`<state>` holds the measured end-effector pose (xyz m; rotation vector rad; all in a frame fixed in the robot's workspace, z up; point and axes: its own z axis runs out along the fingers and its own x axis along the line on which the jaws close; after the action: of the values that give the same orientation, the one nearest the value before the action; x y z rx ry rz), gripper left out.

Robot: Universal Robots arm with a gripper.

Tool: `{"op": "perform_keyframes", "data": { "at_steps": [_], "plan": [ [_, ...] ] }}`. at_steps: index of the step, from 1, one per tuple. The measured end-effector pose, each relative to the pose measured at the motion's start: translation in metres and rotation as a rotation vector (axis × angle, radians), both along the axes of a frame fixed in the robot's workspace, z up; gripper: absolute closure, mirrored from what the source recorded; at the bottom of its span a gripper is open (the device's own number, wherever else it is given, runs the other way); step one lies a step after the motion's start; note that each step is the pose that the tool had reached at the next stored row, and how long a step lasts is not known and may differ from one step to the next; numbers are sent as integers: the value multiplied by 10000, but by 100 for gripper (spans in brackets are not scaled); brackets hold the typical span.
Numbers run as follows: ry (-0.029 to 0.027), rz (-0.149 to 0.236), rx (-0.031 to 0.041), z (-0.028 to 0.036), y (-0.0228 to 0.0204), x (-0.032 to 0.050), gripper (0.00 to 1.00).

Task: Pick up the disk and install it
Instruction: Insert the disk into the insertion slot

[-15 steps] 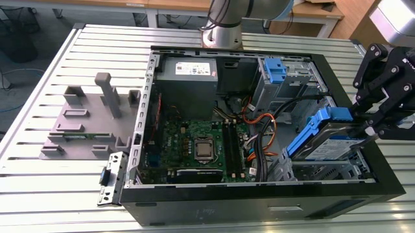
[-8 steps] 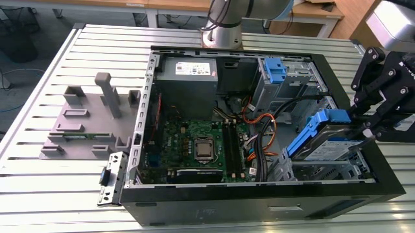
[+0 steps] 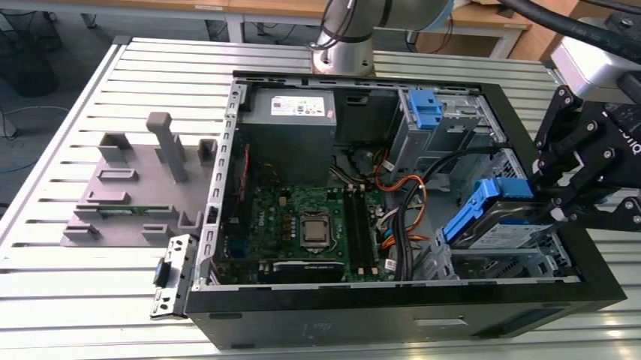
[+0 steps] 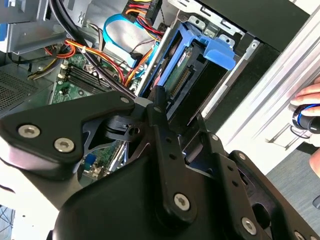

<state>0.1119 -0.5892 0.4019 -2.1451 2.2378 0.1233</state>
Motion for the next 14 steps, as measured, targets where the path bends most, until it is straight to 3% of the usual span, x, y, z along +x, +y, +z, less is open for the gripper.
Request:
{"op": "perform_keyframes", "data": {
  "at_steps": [3,4,8,14],
  "plan": [
    [0,0,2,-23,-1,0,65],
    [1,1,4,-93,-1,0,65],
    [0,0,4,-164,-2,0,65],
    [0,0,4,-170,-2,0,65]
  ]
}}
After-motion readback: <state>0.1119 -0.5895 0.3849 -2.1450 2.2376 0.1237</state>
